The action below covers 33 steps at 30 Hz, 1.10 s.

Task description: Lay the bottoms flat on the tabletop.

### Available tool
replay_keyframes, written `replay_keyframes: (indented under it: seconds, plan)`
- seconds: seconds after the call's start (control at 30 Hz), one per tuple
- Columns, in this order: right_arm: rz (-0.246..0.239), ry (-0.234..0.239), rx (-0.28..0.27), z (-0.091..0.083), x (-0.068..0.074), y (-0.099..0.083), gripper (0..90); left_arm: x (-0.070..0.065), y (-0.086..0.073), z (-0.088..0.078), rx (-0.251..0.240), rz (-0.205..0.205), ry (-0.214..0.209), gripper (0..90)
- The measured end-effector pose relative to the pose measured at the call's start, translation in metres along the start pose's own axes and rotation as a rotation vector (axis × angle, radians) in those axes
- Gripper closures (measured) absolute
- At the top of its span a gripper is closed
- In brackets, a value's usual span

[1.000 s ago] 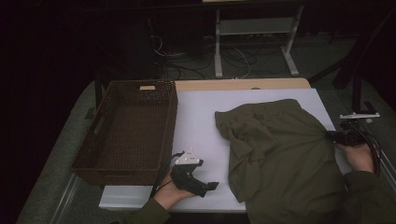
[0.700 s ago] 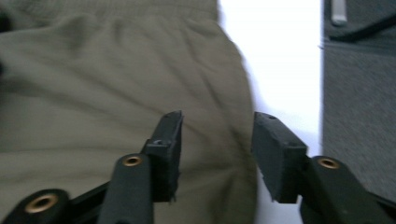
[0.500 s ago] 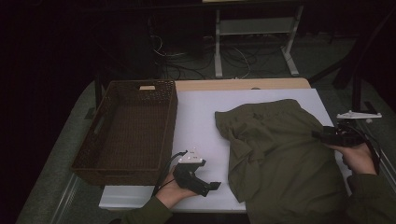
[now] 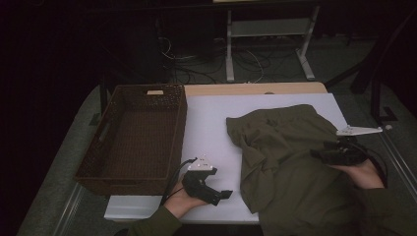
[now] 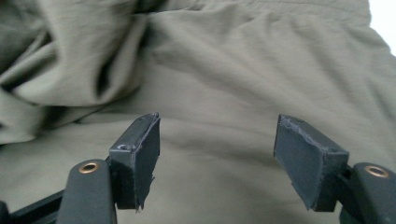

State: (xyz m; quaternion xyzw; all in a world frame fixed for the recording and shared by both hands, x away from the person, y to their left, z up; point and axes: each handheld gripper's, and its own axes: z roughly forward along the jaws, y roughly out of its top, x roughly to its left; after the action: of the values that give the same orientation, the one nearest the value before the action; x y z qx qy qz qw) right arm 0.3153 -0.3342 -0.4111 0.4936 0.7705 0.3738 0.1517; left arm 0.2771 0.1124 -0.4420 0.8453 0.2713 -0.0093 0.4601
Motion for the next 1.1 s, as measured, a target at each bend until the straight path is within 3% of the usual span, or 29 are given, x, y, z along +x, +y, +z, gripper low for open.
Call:
replay_keyframes:
  seconds: [0.23,0.5,0.67,1.1]
  plan:
    - [-0.056,0.083,0.023,0.004,0.035,-0.008,30.7,-0.001,0.0,0.0,-0.005,-0.001,0.007,6.0]
    - [-0.091,0.115,0.021,0.0,0.06,-0.022,30.1,-0.002,0.008,0.005,-0.01,0.022,0.013,16.3]
    - [-0.128,0.121,0.031,0.003,0.066,-0.027,30.0,-0.001,0.017,0.011,-0.01,0.032,0.006,22.6]
    - [-0.131,0.131,0.02,0.009,0.062,-0.027,30.5,0.001,0.049,0.035,-0.022,0.053,-0.022,41.0]
